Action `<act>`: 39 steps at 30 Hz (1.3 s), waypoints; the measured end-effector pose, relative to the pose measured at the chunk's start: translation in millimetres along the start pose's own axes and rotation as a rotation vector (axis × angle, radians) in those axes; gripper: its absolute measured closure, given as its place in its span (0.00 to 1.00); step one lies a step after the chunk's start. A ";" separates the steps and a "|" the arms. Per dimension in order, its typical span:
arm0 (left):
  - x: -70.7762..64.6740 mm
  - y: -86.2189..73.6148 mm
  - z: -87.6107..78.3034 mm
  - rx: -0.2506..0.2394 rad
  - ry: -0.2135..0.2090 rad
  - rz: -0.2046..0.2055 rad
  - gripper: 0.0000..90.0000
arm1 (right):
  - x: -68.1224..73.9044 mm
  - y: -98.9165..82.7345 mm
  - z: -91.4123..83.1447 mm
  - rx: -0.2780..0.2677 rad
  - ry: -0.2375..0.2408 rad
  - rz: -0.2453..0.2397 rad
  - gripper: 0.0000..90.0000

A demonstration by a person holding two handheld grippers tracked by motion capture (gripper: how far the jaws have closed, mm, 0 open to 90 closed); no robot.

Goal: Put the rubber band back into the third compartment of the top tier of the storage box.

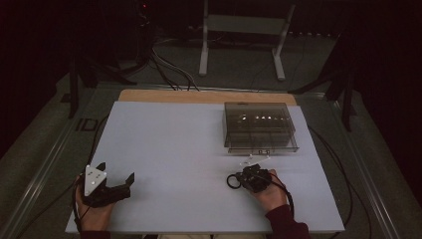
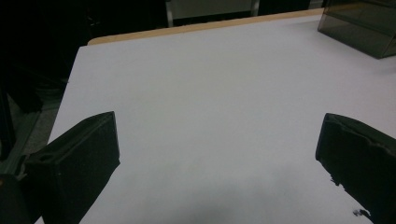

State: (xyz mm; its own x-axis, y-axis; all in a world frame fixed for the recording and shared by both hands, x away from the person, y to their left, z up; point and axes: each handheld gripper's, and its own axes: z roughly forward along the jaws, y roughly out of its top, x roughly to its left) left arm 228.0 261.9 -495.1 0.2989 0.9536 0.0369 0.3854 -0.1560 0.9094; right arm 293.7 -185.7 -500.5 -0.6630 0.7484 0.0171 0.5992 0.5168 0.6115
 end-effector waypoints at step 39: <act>-0.4 -0.4 0.8 0.000 -0.018 0.001 0.01 | -13.5 15.0 -40.4 -0.150 -0.016 0.086 0.98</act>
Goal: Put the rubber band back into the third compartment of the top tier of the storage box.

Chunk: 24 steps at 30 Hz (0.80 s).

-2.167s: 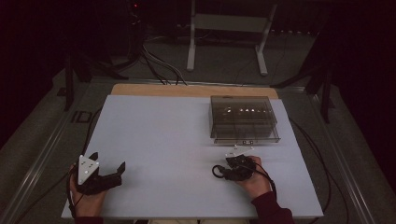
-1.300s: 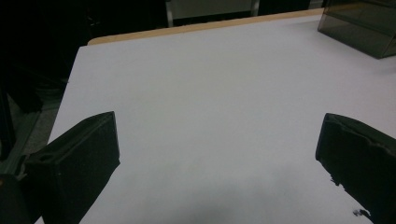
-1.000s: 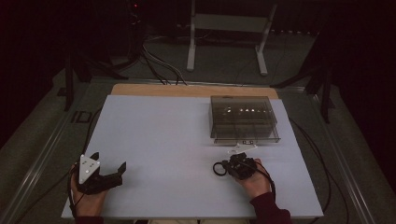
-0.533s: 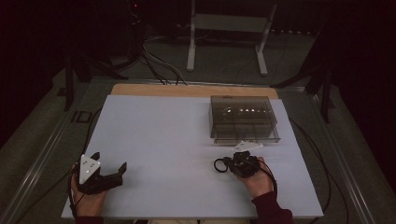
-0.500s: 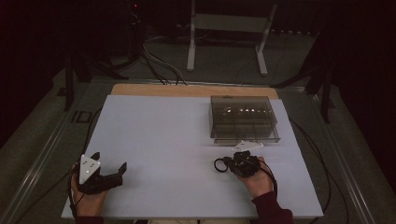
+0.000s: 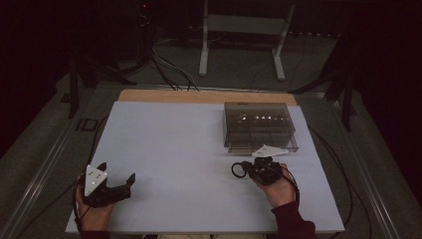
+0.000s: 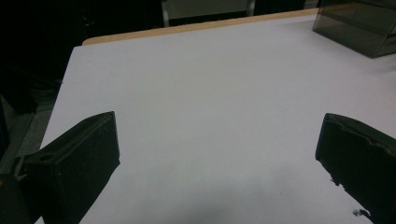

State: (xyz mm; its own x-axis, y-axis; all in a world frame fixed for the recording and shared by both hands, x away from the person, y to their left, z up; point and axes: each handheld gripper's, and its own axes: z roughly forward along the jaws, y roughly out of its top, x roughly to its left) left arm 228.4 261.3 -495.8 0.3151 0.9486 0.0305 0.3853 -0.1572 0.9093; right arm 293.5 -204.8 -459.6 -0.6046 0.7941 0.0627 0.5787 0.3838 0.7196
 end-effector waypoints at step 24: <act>-1.0 -0.5 1.7 0.008 -0.007 0.002 0.01 | -17.4 11.3 -20.8 -0.057 -0.042 0.037 0.98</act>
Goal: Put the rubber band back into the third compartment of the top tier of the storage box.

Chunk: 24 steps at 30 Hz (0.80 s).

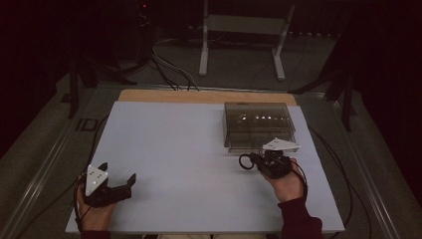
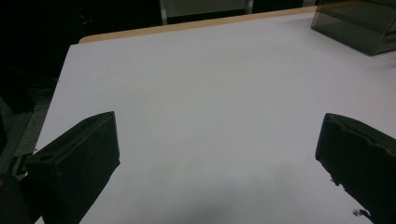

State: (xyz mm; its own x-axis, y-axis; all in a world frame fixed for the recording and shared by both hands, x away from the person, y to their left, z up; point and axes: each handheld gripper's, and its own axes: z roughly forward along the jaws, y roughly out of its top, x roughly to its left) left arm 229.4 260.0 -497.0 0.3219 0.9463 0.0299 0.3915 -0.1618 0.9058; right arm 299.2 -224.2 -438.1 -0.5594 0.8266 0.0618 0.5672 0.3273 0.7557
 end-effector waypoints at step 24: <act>-0.7 -0.3 1.1 0.004 -0.005 -0.001 0.01 | -22.9 8.6 -14.9 -0.027 -0.037 0.035 0.98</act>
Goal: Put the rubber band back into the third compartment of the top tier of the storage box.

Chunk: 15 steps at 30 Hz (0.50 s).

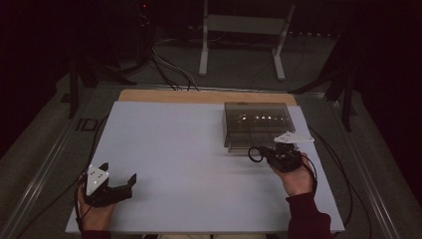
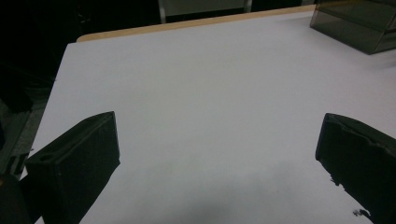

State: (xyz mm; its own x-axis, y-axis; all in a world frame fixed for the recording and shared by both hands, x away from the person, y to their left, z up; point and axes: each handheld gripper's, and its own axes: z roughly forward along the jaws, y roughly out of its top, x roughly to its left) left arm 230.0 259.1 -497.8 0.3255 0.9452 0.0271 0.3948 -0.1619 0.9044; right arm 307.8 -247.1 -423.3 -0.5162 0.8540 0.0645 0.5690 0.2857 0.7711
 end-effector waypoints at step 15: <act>0.2 -0.1 0.2 0.001 -0.002 0.001 0.01 | -11.5 2.7 -7.3 -0.014 -0.027 0.019 0.98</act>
State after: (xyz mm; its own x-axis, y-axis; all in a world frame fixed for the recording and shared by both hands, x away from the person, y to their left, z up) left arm 230.2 259.3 -497.9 0.3272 0.9446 0.0273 0.3957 -0.1632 0.9037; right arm 310.7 -259.3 -417.3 -0.4875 0.8709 0.0622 0.5698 0.2634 0.7785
